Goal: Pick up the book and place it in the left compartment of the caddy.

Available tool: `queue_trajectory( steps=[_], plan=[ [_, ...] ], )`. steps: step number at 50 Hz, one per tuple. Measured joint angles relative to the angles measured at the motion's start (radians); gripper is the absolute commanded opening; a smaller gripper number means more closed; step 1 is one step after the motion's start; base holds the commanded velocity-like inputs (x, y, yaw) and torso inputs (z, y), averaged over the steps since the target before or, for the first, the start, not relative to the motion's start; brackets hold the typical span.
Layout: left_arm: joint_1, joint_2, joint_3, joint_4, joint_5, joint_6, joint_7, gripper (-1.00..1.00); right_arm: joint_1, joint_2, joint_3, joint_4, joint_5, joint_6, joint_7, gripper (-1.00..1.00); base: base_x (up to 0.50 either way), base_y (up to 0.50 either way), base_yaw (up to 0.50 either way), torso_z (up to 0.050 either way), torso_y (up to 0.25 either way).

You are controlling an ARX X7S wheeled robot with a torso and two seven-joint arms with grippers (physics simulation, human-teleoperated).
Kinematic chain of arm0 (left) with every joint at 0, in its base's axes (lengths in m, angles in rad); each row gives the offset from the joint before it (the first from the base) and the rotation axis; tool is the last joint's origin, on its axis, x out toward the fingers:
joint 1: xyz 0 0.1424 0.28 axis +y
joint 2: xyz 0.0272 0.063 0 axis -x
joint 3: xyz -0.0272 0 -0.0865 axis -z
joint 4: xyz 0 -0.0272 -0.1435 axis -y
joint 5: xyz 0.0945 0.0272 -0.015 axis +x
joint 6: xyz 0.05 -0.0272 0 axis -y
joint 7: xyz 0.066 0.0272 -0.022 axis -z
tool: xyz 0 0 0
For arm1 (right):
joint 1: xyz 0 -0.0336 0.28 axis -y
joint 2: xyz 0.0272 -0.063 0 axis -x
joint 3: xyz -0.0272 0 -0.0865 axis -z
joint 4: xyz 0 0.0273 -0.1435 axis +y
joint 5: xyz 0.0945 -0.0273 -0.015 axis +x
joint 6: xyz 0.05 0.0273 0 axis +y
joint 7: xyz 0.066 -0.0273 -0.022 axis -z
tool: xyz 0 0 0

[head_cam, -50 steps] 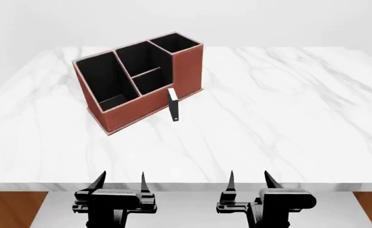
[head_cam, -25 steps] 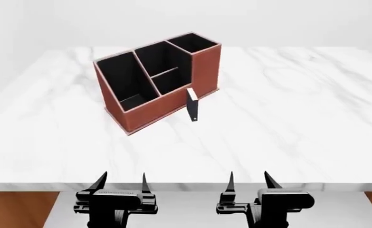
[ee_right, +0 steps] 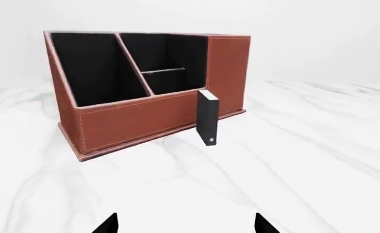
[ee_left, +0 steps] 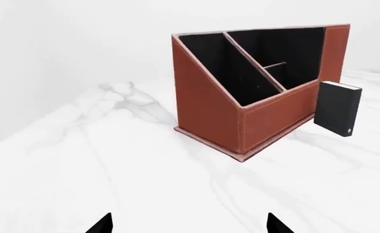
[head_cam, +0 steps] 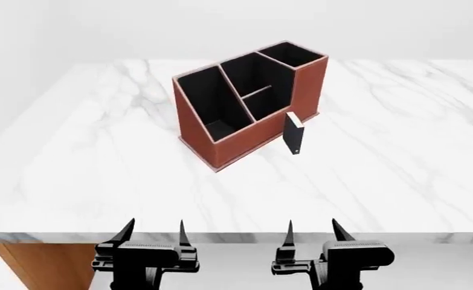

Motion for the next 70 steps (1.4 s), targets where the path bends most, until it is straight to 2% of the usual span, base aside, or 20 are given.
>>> queue_trajectory(
  steps=[5, 11, 14, 22, 36, 61, 70],
  plan=[
    [-0.013, -0.006, -0.008, 0.061, -0.033, -0.11, -0.016, 1.0, 0.014, 0.01, 0.004, -0.052, 0.021, 0.075, 0.012, 1.0, 0.0, 0.0, 0.0, 0.0, 0.0],
    [-0.151, -0.042, 0.006, 0.295, -0.04, -0.468, -0.053, 1.0, 0.138, 0.036, 0.001, -0.238, 0.031, 0.346, 0.049, 1.0, 0.0, 0.0, 0.0, 0.0, 0.0],
    [-0.221, -0.049, 0.002, 0.384, -0.041, -0.598, -0.071, 1.0, 0.206, 0.04, 0.009, -0.308, 0.036, 0.466, 0.066, 1.0, 0.0, 0.0, 0.0, 0.0, 0.0],
    [-0.294, -0.066, -0.013, 0.476, -0.043, -0.746, -0.097, 1.0, 0.281, 0.047, 0.036, -0.385, 0.061, 0.603, 0.079, 1.0, 0.33, 0.0, 0.0, 0.0, 0.0],
    [-0.344, -0.078, -0.046, 0.523, -0.059, -0.827, -0.117, 1.0, 0.326, 0.058, 0.036, -0.428, 0.078, 0.674, 0.087, 1.0, 0.5, 0.02, 0.0, 0.0, 0.0],
    [-0.363, -0.09, -0.066, 0.52, -0.078, -0.839, -0.13, 1.0, 0.338, 0.075, 0.016, -0.428, 0.094, 0.683, 0.088, 1.0, 0.5, 0.03, 0.0, 0.0, 0.001],
    [-0.365, -0.094, -0.068, 0.52, -0.083, -0.84, -0.135, 1.0, 0.353, 0.078, 0.009, -0.415, 0.084, 0.717, 0.112, 1.0, 0.0, 0.0, 0.0, 0.0, 0.002]
  ],
)
